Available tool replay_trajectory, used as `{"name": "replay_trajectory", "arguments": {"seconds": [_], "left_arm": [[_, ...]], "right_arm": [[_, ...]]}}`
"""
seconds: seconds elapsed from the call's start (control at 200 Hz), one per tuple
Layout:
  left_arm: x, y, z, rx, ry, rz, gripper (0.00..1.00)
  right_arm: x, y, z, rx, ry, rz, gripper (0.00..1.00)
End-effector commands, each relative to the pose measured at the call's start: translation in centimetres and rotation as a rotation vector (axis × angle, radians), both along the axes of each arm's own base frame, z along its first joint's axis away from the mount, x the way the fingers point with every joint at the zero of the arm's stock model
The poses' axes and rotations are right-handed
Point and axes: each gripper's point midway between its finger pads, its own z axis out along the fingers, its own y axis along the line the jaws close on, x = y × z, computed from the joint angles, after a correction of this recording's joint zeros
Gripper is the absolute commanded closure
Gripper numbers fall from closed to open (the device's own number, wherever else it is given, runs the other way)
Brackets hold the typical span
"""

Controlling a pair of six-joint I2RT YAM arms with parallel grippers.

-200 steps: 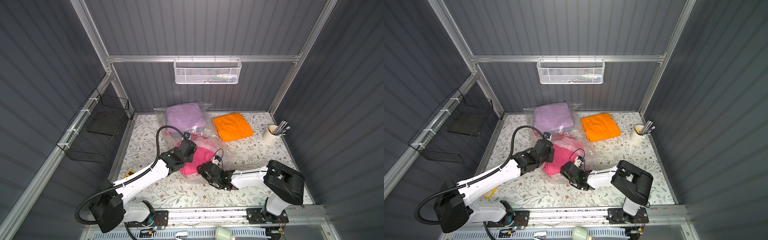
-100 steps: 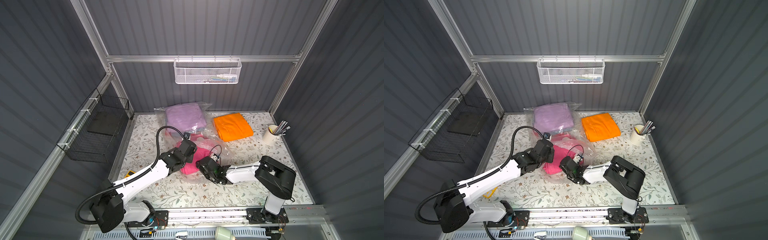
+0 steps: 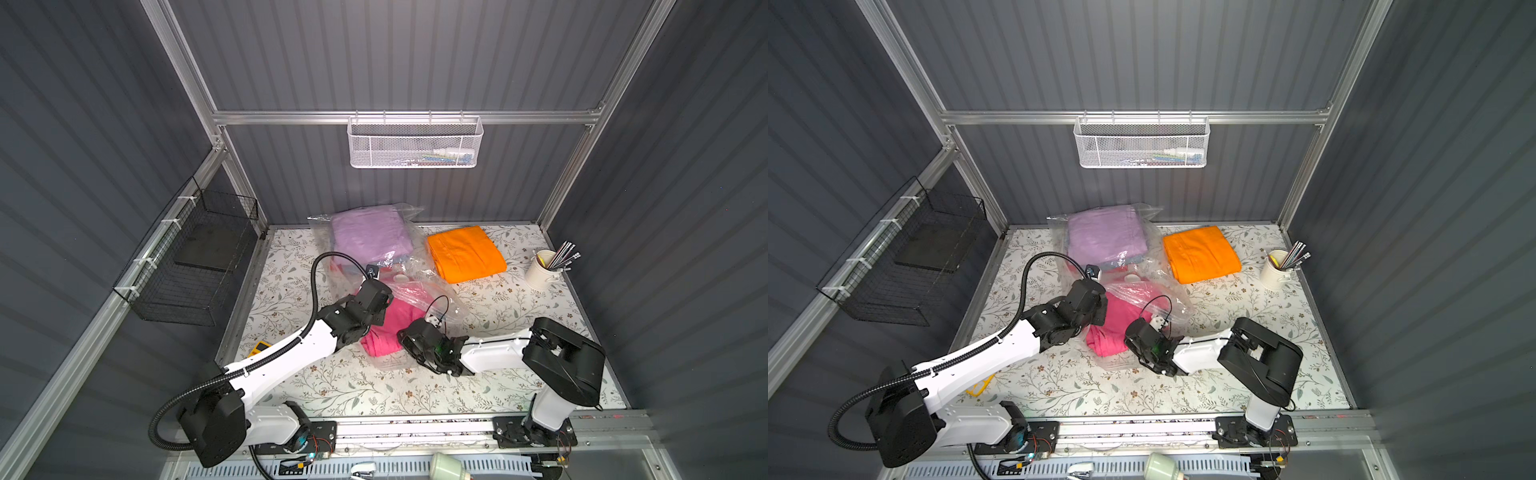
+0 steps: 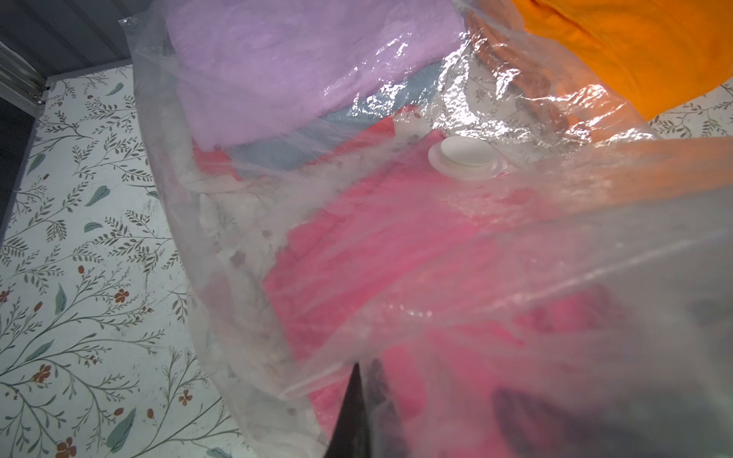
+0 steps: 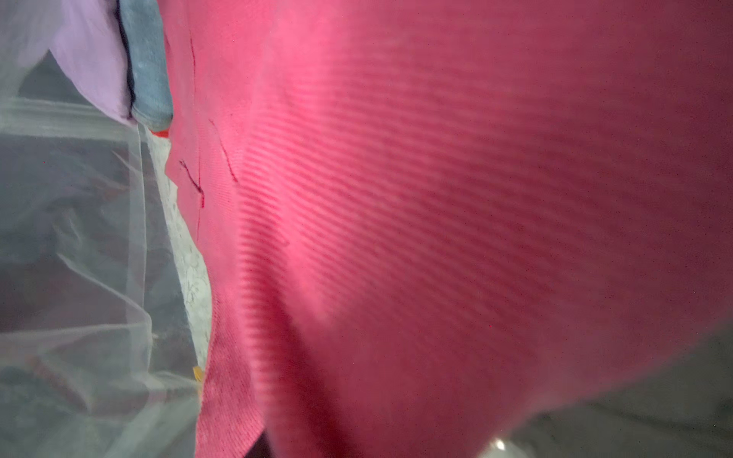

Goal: Take the trousers out of the vacuum bag
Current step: Take out the trousers from the vacuum bag.

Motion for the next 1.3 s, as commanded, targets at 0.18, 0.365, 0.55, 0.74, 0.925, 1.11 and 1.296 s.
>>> {"name": "replay_trajectory", "arguments": {"seconds": [0.18, 0.365, 0.55, 0.74, 0.925, 1.11, 1.296], "left_arm": [[-0.2, 0.8, 0.9, -0.005, -0.018, 0.018, 1.0], [-0.2, 0.9, 1.0, -0.009, -0.019, 0.022, 1.0], [-0.3, 1.0, 0.9, -0.007, -0.016, 0.025, 1.0], [-0.3, 0.9, 0.7, -0.006, -0.014, 0.028, 1.0], [-0.3, 0.9, 0.7, -0.008, -0.013, 0.029, 1.0], [-0.4, 1.1, 0.7, -0.007, -0.015, 0.031, 1.0], [-0.5, 1.1, 0.5, -0.007, -0.009, 0.032, 1.0]], "right_arm": [[1.2, -0.7, -0.5, -0.03, -0.045, -0.045, 0.3], [2.9, -0.1, -1.2, -0.036, -0.005, -0.056, 0.51], [3.4, -0.4, 0.0, -0.062, -0.041, -0.048, 0.74], [2.9, -1.1, 0.3, -0.075, -0.06, -0.042, 0.85], [3.1, -0.9, -0.4, -0.058, -0.077, -0.046, 0.79], [3.8, -0.7, -1.0, -0.051, -0.086, -0.052, 0.53], [4.2, -0.6, -0.8, -0.046, -0.072, -0.041, 0.82]]}}
